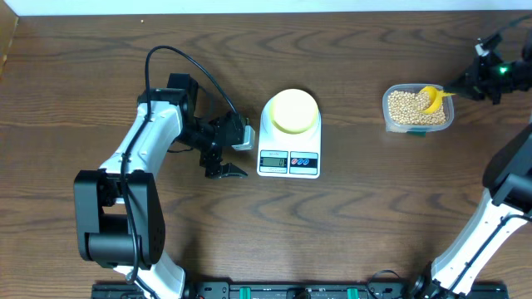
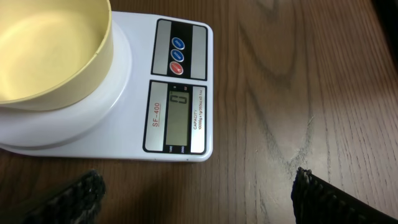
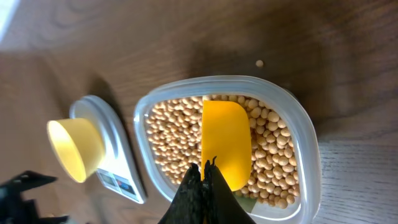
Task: Scoop item into bowl and weigh 50g on scale
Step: 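Lift the filled scoop out of the tub with the right gripper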
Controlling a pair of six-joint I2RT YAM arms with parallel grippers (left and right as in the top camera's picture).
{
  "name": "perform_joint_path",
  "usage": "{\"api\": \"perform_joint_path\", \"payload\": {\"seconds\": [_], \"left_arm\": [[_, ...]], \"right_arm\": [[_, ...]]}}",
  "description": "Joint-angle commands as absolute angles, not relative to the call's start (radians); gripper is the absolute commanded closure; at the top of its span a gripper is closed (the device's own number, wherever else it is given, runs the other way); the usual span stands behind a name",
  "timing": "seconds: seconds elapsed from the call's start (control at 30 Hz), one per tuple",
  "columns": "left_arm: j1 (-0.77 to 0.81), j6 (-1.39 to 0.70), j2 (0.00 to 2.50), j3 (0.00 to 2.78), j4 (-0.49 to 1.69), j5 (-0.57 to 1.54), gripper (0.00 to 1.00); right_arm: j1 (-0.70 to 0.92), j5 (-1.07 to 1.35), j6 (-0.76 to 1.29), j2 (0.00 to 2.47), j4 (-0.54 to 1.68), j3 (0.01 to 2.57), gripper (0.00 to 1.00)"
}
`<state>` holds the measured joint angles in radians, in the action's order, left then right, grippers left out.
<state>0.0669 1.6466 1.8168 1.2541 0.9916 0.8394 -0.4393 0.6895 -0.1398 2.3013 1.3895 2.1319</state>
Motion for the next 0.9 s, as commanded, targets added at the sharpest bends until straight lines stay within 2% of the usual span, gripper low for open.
{"api": "perform_joint_path", "payload": {"seconds": [0.0,0.33,0.87], "left_arm": [[0.065,1.655,1.811,1.252,0.996,0.845,0.02],[0.065,1.655,1.811,1.252,0.996,0.845,0.02],[0.065,1.655,1.811,1.252,0.996,0.845,0.02]], "right_arm": [[-0.488,0.853,-0.155,2.314,1.390,2.128,0.99],[-0.546,0.953,-0.143,2.314,1.395,2.128,0.99],[-0.538,1.172,-0.144,2.314,1.395,2.128,0.99]]}}
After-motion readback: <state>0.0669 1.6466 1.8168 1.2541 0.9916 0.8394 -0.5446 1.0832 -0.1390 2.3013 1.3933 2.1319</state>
